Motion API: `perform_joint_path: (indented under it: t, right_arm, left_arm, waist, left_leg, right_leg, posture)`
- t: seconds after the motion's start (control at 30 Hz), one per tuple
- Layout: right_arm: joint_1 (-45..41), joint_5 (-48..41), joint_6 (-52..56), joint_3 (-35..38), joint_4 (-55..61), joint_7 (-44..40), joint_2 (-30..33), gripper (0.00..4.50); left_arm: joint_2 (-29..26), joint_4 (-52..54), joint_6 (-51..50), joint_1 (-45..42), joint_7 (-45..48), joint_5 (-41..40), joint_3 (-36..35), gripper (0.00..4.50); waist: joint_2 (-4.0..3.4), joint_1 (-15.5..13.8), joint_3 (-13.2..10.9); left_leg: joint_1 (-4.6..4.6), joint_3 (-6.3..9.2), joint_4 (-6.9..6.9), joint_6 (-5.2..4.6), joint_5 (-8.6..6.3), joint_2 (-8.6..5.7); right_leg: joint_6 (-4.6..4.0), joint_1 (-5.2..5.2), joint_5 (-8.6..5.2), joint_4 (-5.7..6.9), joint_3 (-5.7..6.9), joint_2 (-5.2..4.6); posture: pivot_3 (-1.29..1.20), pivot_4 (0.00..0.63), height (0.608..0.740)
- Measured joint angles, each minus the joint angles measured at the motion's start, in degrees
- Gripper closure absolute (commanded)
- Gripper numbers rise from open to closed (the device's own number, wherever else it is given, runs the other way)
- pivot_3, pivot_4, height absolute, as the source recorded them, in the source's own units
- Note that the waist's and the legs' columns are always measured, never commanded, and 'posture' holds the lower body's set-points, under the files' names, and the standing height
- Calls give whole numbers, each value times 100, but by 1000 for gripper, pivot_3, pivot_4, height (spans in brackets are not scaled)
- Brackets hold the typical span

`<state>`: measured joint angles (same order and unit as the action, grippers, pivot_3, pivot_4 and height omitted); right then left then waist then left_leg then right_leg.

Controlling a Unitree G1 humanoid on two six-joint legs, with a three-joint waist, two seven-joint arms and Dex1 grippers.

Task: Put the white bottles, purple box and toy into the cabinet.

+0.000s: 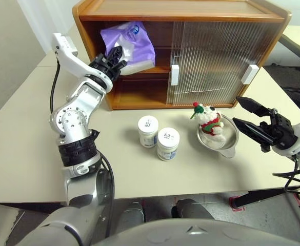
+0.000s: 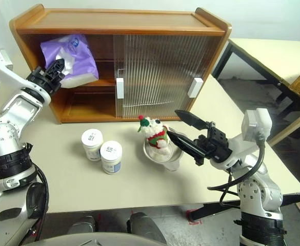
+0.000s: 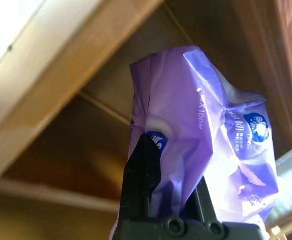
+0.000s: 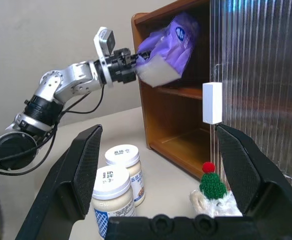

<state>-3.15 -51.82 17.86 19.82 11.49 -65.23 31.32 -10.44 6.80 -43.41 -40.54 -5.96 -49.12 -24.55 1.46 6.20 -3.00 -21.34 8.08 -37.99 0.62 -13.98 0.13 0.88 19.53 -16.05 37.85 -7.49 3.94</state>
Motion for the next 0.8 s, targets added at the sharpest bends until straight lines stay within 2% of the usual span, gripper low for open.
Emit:
perform_joint_path:
  t: [0.13,0.2,0.23,0.57,0.8]
  right_arm:
    - [79,0,-2,-2,74,33,-33,0]
    - [119,0,-2,-1,84,31,-31,0]
    - [121,0,-2,-2,85,32,-30,0]
    - [183,0,-2,-2,156,97,-68,0]
    - [203,2,0,-20,165,112,-93,0]
  left_arm:
    - [217,-267,211,-124,-230,8,-110,4478]
    - [252,-393,246,-168,-331,14,-126,3798]
    - [249,-458,259,-209,-342,27,-122,3621]
    - [215,-614,430,-531,-252,230,-66,63]
    - [148,-532,526,-509,-171,262,-23,27]
  waist:
    - [1,33,0]
    - [3,55,-2]
    - [4,67,-3]
    - [17,143,-12]
    - [22,152,-17]
  left_leg:
    - [-1,-1,-1,-4,-2,0]
    - [-4,-2,-1,-5,-3,0]
    - [-4,-3,-1,-5,-3,0]
    - [-4,-6,-2,-9,-5,-2]
    - [-6,-7,-2,-9,-6,-3]
  right_leg:
    - [4,-1,-2,-1,0,0]
    - [5,1,-2,-1,0,0]
    - [5,1,-2,-1,-1,0]
    - [9,1,-5,-4,-1,0]
    - [10,1,-5,-6,-3,0]
  posture:
    - [-227,31,740]
    - [-228,32,740]
    - [-226,33,740]
    - [-221,42,740]
    - [-214,49,740]
